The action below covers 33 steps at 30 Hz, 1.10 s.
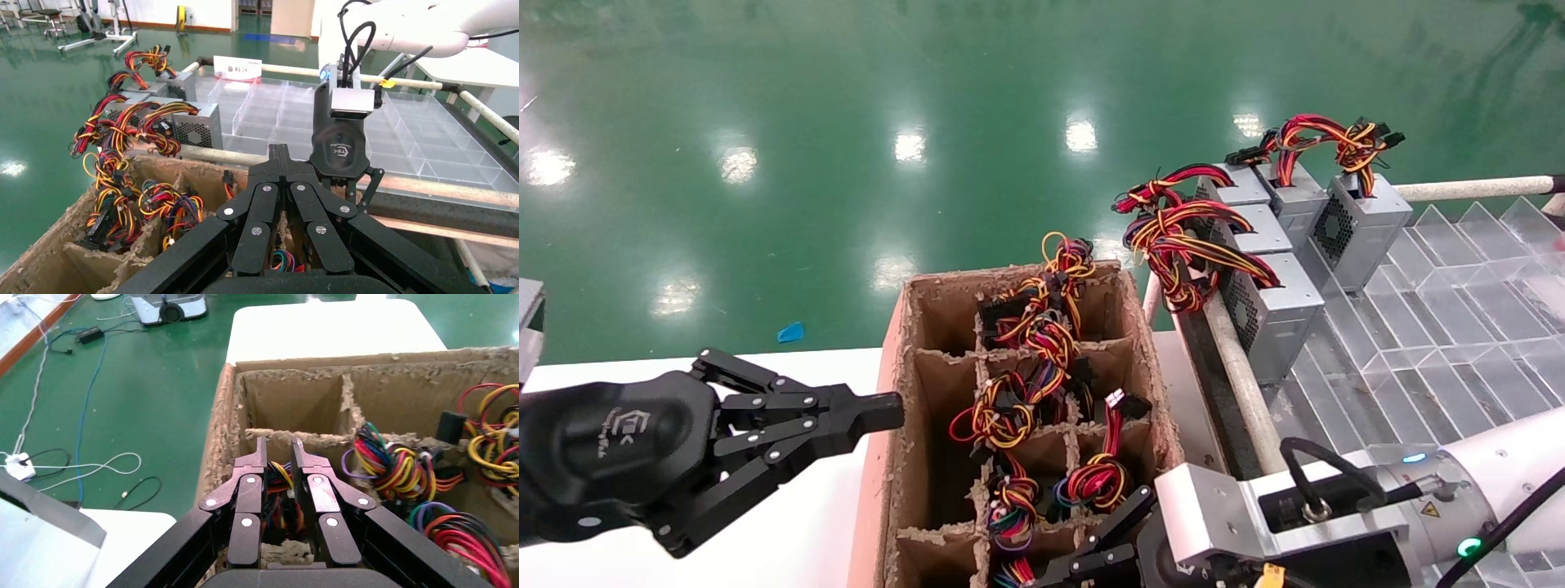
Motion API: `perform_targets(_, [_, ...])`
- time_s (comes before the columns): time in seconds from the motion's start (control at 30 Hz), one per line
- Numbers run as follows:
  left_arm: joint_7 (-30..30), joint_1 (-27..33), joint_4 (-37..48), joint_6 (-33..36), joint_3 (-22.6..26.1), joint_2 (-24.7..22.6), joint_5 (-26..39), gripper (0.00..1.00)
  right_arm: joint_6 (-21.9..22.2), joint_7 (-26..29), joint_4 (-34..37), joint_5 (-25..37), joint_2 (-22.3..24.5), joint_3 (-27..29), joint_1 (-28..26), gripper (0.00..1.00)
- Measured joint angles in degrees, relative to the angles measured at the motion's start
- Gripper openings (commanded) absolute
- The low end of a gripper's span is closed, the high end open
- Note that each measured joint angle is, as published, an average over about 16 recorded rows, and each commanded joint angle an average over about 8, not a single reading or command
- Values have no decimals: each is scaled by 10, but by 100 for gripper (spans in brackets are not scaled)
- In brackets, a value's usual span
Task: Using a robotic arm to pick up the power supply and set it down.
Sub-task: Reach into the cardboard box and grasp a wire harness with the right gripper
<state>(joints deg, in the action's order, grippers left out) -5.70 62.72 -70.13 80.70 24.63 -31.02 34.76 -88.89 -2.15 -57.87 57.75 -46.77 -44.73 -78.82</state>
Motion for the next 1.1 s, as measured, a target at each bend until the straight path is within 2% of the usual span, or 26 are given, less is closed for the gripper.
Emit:
perform_targets(0.4, [0,0,0,0,0,0,0,0,5,-51,43,-2,-27,1,-19,100])
perform_targets(0.5, [0,0,0,0,0,0,0,0,4,-65,57,6,-39,-3,-26,89])
perform_targets(0.67, [0,0,0,0,0,0,0,0,3,-88,77,19,-55,-11,-36,89])
perform_targets(0.77, [0,0,0,0,0,0,0,0,4,-101,86,26,-62,-14,-41,100])
perform_targets(0.9, [0,0,0,0,0,0,0,0,6,-117,96,33,-68,-17,-46,100])
perform_targets(0.93, [0,0,0,0,0,0,0,0,6,-120,98,34,-69,-18,-47,98])
perform_targets(0.97, [0,0,0,0,0,0,0,0,7,-123,99,35,-70,-18,-47,91])
perform_targets(1.0, [0,0,0,0,0,0,0,0,7,-126,101,36,-71,-19,-48,82])
perform_targets(1.1, [0,0,0,0,0,0,0,0,9,-135,105,39,-74,-20,-50,44])
